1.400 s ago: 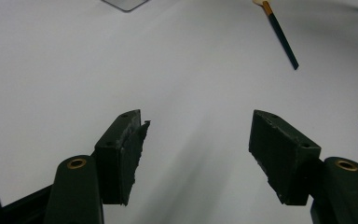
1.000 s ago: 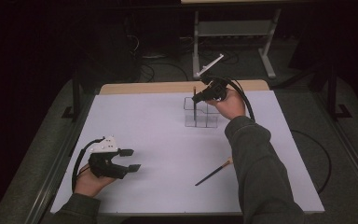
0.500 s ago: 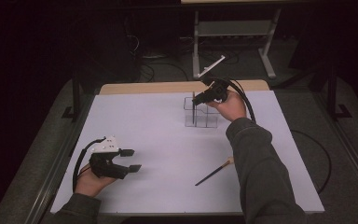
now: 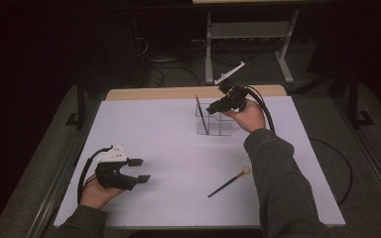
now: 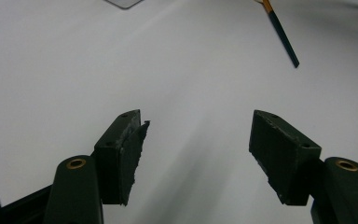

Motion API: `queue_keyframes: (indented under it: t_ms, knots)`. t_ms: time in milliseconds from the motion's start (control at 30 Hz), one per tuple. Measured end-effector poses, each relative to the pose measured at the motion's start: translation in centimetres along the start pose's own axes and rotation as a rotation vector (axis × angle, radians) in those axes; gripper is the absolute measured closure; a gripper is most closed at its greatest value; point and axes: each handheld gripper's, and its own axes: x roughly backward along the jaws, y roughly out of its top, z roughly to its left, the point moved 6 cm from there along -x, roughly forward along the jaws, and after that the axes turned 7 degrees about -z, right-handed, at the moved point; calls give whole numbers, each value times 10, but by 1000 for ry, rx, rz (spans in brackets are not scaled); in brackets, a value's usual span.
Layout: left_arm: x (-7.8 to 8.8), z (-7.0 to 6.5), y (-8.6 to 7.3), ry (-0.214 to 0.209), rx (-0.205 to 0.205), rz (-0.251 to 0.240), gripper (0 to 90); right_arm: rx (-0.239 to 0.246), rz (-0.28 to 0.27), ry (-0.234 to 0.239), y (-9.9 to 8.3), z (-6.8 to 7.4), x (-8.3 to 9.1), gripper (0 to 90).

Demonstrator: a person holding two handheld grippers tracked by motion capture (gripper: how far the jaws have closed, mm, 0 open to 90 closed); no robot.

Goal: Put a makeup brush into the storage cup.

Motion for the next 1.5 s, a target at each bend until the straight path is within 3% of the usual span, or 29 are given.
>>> queue_keyframes:
  t_ms: [167, 400, 467, 533, 967, 1500]
  knots:
    - [-1, -1, 0, -4, 1, 5, 341, 19, -11, 3, -6, -2, 5, 663]
    - [-1, 0, 0, -1, -7, 15, 333, -23, -27, 10, -15, 2, 14, 652]
    - [-2, -1, 0, 0, 4, 5, 333, -17, -27, 4, -19, 1, 16, 646]
    - [-2, 0, 0, 0, -15, 20, 333, -8, -27, 3, -22, -1, 19, 642]
    - [-3, -1, 0, -1, 6, 13, 323, -46, -68, 2, -41, 1, 33, 588]
    - [-3, -2, 0, 0, 0, 19, 323, -34, -83, 8, -54, 11, 45, 542]
